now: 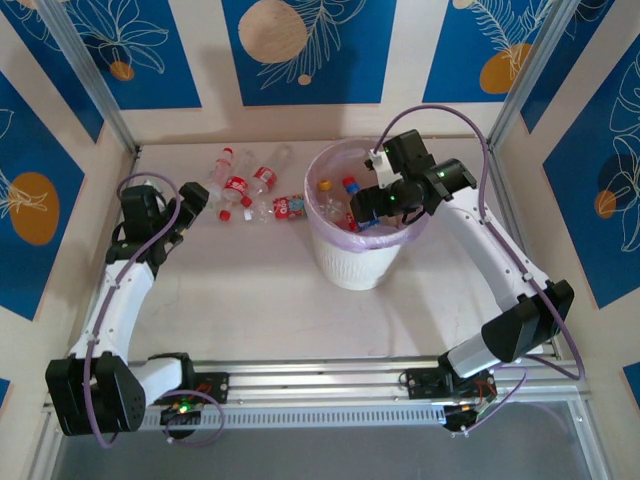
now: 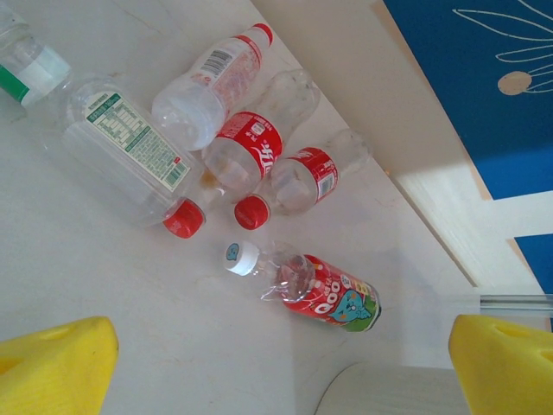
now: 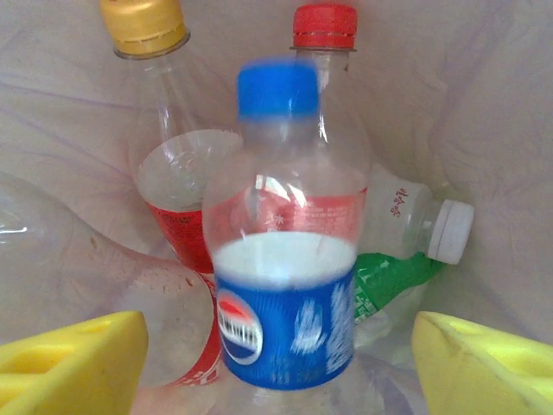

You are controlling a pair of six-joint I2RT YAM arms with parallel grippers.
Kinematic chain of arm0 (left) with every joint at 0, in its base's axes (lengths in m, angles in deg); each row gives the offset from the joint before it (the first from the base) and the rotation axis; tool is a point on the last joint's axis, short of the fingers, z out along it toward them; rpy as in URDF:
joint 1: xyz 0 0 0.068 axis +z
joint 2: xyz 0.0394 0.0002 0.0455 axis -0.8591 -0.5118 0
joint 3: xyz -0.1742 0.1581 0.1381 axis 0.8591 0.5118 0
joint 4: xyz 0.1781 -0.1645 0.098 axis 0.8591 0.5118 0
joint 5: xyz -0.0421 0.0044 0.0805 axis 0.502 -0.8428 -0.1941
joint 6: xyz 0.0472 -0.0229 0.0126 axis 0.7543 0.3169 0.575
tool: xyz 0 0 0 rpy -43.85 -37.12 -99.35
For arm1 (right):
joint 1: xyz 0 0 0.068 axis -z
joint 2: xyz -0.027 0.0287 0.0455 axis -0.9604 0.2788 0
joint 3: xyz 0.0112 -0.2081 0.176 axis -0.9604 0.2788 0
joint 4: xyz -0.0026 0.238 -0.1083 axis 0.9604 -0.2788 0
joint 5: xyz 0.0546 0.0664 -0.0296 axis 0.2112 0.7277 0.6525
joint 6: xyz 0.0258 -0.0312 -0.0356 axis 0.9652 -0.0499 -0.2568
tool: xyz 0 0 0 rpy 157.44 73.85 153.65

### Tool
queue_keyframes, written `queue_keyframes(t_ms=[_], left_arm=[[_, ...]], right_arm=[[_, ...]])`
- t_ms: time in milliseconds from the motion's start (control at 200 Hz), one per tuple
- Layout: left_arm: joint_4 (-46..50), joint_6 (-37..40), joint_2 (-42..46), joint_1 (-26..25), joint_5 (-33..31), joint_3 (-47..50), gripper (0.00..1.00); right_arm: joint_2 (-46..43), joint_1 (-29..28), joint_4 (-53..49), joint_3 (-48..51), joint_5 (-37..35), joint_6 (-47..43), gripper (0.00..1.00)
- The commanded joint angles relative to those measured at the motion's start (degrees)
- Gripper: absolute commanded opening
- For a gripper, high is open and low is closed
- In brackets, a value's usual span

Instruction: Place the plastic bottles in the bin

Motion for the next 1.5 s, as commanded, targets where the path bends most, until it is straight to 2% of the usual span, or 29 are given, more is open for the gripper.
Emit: queue_keyframes(t_ms=[0, 300, 655, 850, 1085, 1310, 1496], left_arm=[[0.3, 0.9, -0.5, 0.6, -1.1, 0.3, 0.98], [0.6, 1.7, -2.2, 0.6, -3.3, 0.7, 0.98], [-0.1, 2.9, -9.3, 0.6, -7.5, -0.8, 0.97], [-2.4, 1.4, -17.0, 0.5, -10.3, -4.1, 0.97], [3.2, -5.8, -29.3, 0.7, -17.9, -14.1, 0.98], [6.4, -12.6, -42.5, 1.2, -15.0, -25.6, 0.97], [7.0, -17.3, -47.2, 1.3, -16.1, -29.3, 0.96]], right_arm=[[-1.4, 0.2, -0.5, -3.5, -0.2, -1.0, 0.81], [4.8, -0.9, 2.8, -4.6, 1.7, 0.8, 0.59], [9.6, -1.5, 9.3, 1.2, 4.3, 2.6, 0.53], [5.4, -2.0, 7.5, -1.3, 3.2, 2.2, 0.54], [-4.0, -1.8, 6.6, -1.9, 3.2, 2.7, 0.63], [-8.7, -1.0, 6.6, 1.7, 3.9, 3.2, 0.71], [-11.1, -0.5, 5.8, 3.1, 2.7, 2.0, 0.74]])
